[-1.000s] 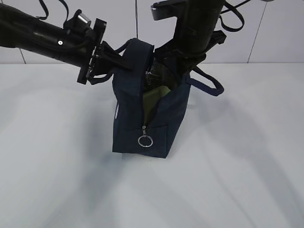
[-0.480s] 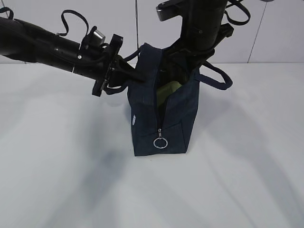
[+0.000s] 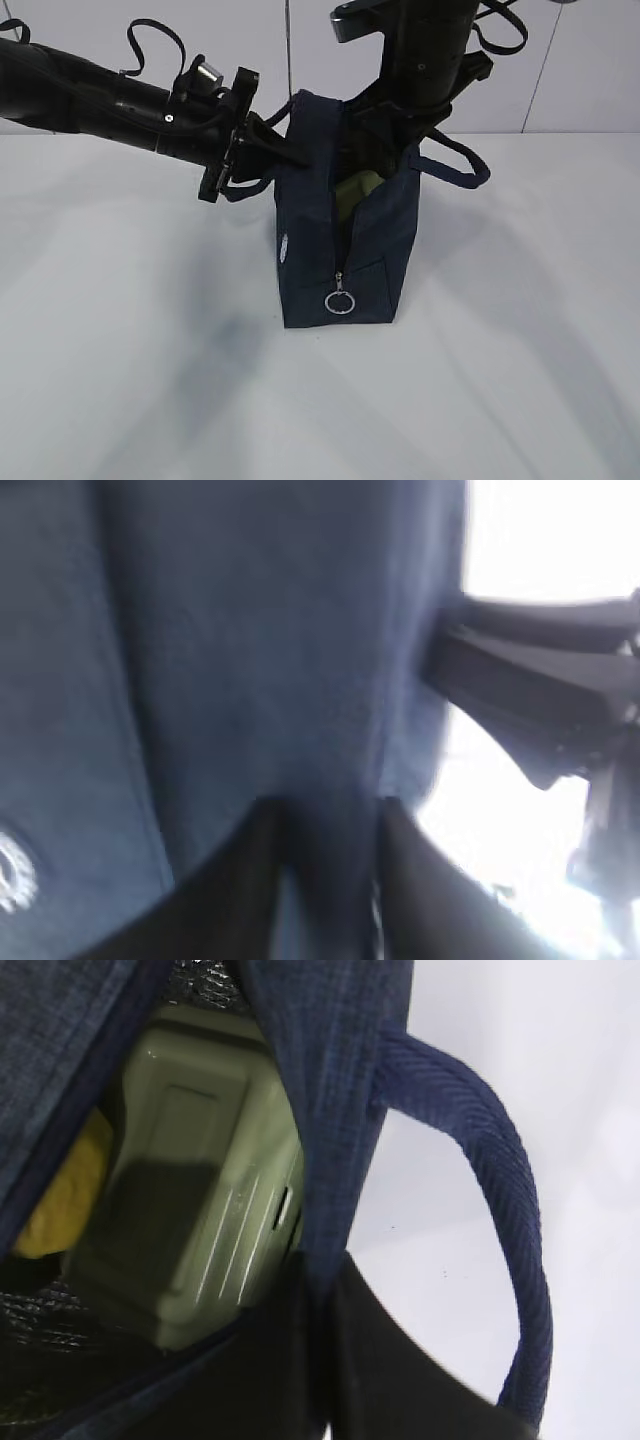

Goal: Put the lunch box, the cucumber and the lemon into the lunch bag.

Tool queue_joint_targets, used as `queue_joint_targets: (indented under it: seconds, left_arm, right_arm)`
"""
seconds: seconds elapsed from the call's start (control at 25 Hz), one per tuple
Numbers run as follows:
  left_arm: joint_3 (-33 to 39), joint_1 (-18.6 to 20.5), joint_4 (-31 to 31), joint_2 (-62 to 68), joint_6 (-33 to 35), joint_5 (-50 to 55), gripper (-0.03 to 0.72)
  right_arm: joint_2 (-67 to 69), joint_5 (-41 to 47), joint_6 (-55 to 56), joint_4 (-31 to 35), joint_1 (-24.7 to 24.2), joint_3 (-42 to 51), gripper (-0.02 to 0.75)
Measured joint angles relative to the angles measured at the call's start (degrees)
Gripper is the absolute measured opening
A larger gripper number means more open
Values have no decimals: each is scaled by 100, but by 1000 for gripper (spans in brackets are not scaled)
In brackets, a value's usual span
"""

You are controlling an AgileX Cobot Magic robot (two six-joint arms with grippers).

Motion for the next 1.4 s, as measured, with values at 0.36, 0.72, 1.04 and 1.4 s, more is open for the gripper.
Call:
queue_joint_targets:
  seconds: [0.36, 0.72, 1.04, 1.4]
  left_arm:
    - [0, 11, -161, 0, 10, 307, 307]
    - [0, 565, 104, -360, 10, 334, 316]
    - [0, 667, 1370, -1121, 10, 441, 316]
    - [0, 657, 3901, -1791, -835, 555, 230]
  right_arm:
    - [-78, -44, 45, 64, 0, 0, 368]
    - [-555, -44, 45, 109, 0, 0, 409]
    - [-1058, -44, 45, 160, 0, 0, 409]
    - [-1541, -26, 57, 497, 0, 0, 408]
